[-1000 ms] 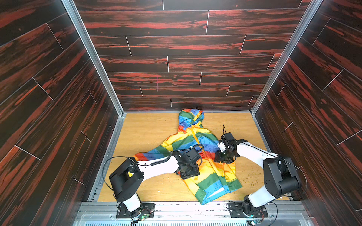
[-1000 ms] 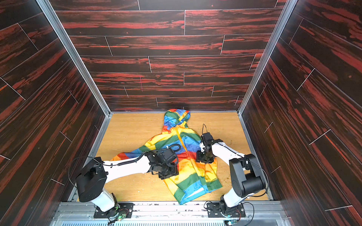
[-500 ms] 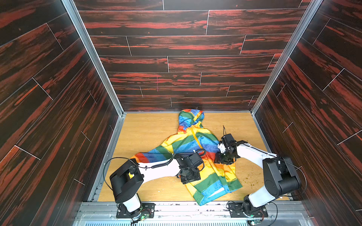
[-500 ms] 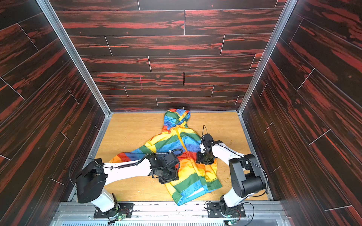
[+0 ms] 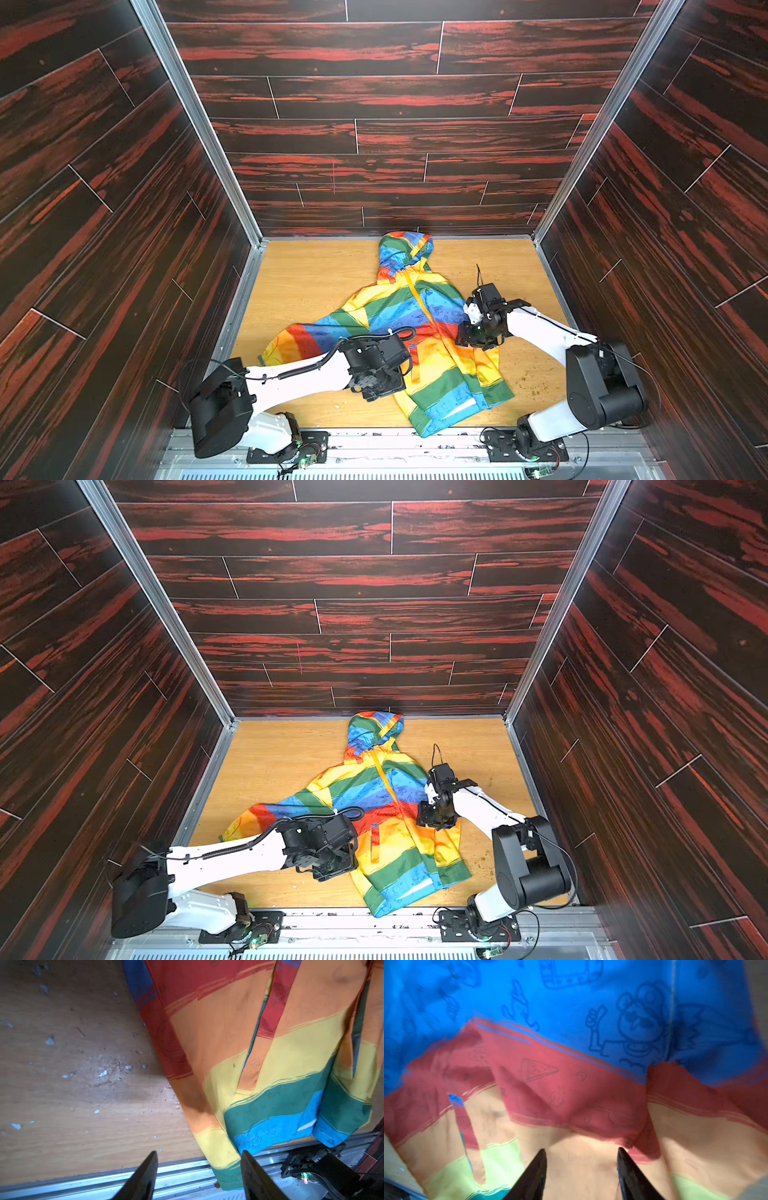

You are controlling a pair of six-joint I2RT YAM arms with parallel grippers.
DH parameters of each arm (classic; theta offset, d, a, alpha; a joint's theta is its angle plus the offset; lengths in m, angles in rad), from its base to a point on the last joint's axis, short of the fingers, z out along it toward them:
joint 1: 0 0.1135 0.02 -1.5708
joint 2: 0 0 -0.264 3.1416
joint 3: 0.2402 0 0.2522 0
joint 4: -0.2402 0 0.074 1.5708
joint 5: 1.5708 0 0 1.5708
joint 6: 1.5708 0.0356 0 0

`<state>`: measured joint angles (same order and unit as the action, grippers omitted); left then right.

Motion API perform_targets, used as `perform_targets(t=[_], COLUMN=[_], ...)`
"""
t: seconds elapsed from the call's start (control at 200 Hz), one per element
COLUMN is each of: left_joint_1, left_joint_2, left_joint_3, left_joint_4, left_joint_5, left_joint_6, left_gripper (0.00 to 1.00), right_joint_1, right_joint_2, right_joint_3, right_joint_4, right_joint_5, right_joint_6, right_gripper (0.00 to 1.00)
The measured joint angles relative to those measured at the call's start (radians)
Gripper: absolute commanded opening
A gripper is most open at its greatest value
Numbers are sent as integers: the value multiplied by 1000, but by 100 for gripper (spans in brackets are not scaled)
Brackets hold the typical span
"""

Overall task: Unzip the jacket
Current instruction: Flatten out the jacket at the center of the board.

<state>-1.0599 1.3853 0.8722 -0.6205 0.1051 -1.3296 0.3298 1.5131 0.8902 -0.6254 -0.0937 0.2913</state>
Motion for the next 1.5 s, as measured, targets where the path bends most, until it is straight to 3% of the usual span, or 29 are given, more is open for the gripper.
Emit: perform_targets(t=[0.511,1.498], left_joint_1=[-19,-134], left_joint_2=[162,304], left_joint_3=[101,164], left_joint_4=[61,106], left_joint_5=[77,150], left_joint_6=[-72,-416], left_gripper=[64,54], right_joint_1=[0,0], right_joint_2=[-231,-468], right_joint_3=[120,58], right_joint_4=[-117,-146], right_joint_5=[29,-27], right_joint_6=[-13,-11], right_gripper=[55,54])
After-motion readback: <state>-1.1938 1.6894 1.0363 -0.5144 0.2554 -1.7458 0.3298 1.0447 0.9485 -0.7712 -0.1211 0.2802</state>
